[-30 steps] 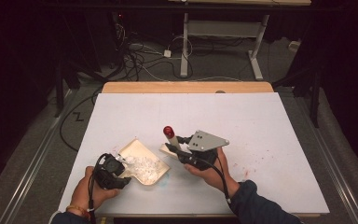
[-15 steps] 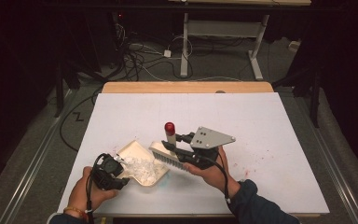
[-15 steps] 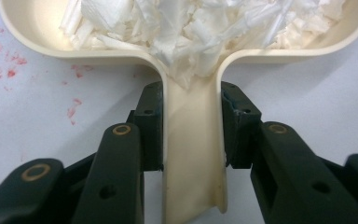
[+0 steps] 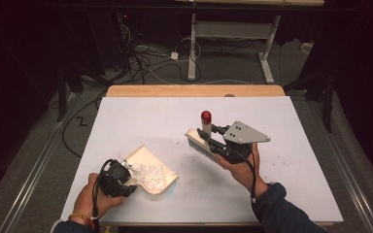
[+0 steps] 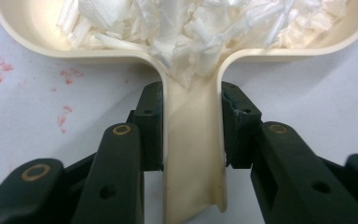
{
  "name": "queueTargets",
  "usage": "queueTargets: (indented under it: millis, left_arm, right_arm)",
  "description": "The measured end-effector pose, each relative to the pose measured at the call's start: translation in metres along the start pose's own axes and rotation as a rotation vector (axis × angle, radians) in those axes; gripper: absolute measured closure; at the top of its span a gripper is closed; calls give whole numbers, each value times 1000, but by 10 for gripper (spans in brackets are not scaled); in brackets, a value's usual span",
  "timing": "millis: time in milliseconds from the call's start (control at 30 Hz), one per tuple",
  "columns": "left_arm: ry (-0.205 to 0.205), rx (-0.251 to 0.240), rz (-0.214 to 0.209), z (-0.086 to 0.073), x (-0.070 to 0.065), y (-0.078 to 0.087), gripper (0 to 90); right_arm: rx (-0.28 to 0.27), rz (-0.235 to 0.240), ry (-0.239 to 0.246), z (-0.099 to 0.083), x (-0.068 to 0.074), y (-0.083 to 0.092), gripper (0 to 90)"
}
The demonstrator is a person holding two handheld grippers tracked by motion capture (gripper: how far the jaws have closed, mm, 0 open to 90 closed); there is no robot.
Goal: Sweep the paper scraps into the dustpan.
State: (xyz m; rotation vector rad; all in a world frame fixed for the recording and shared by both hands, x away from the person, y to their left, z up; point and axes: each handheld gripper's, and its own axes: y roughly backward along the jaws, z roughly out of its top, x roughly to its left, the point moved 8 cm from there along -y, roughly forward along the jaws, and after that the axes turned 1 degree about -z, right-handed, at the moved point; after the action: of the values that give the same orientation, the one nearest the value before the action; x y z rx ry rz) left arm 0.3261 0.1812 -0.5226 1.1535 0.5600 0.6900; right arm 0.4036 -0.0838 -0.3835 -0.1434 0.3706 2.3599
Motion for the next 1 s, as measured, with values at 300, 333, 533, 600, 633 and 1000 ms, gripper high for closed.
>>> queueTargets:
  millis: [300,333,533,600,633,1000]
  left_arm:
    - [9,4,5,2,-2,0,633]
    - [9,2,5,2,-2,-1,633]
    - [12,2,11,4,-4,-3,633]
    - [13,1,13,5,-5,-3,633]
    - [7,3,14,5,-6,-3,632]
    - [4,-6,5,5,-5,-3,633]
  right_arm:
    - [91,-2,16,-28,13,-9,703]
    - [91,10,21,-27,17,-10,703]
    - [92,85,19,-22,53,-14,701]
    - [96,114,33,-18,65,-17,701]
    - [91,126,27,-16,69,-19,701]
    - [7,242,11,17,92,-19,703]
